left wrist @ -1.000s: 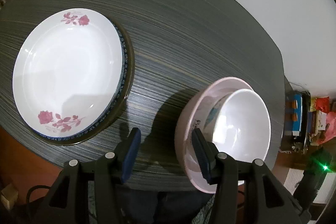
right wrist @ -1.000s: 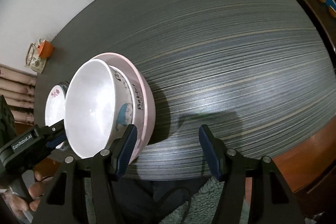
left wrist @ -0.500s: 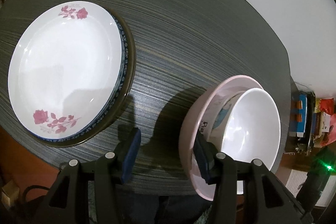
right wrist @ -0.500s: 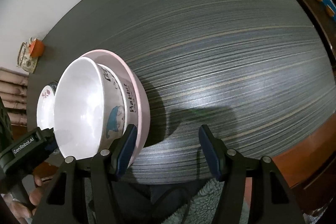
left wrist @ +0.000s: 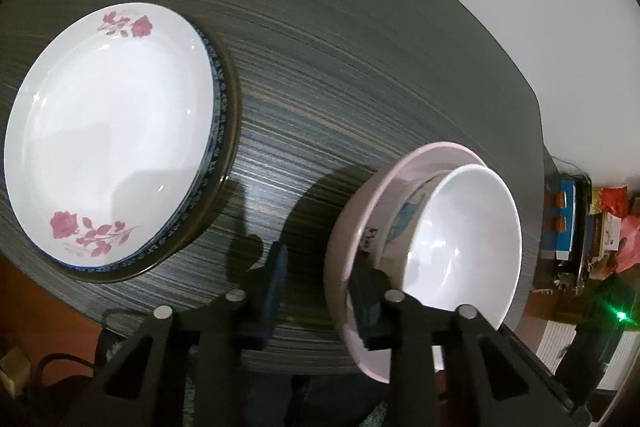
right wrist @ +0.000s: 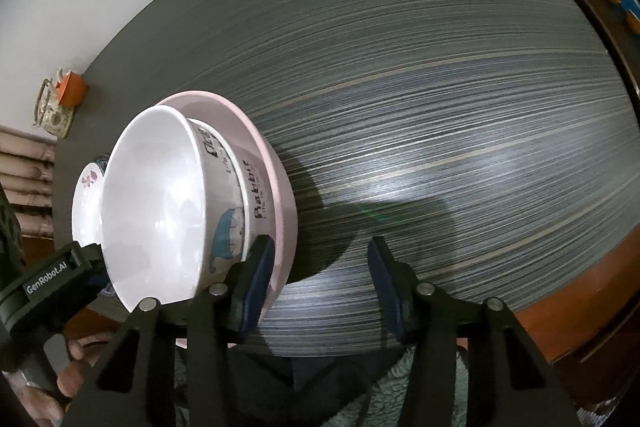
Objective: Organize plates and bowls
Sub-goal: 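Carry the bowl stack over the pink-rose plate stack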
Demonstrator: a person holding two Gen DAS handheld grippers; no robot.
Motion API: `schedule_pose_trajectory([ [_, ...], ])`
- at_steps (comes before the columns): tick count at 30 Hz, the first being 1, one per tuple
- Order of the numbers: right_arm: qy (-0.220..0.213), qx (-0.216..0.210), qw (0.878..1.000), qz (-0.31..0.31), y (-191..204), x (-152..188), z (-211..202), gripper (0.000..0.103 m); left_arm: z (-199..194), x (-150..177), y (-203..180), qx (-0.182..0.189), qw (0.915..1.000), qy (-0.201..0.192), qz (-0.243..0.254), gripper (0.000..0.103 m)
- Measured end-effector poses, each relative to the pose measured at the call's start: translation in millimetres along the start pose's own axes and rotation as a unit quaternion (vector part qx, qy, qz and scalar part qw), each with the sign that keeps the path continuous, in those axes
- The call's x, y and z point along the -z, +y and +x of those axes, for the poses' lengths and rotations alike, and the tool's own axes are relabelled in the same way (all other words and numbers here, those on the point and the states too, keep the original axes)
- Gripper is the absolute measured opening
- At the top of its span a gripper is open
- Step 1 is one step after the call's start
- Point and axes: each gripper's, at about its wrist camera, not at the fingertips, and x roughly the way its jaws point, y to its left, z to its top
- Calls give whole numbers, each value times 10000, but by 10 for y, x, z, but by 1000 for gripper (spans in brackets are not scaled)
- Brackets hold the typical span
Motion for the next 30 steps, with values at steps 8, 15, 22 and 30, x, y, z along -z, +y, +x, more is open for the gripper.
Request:
schedule_pose_trajectory([
  [8,-65,-70,9999,28,19,27,-15,38,19,4,-43,166,9999,-39,27,16],
  [15,-144,0,9999,-47,45,39,-27,38,23,-6,-73,199,9997,-76,81,12],
  [22,-228,47,9995,-192,137,54,-20,32,29,-17,-107,159,9996,-116,224,9],
  [30,-339,20,9984,-455,248,58,-22,14,29,-12,-125,129,9993,-138,331,7],
])
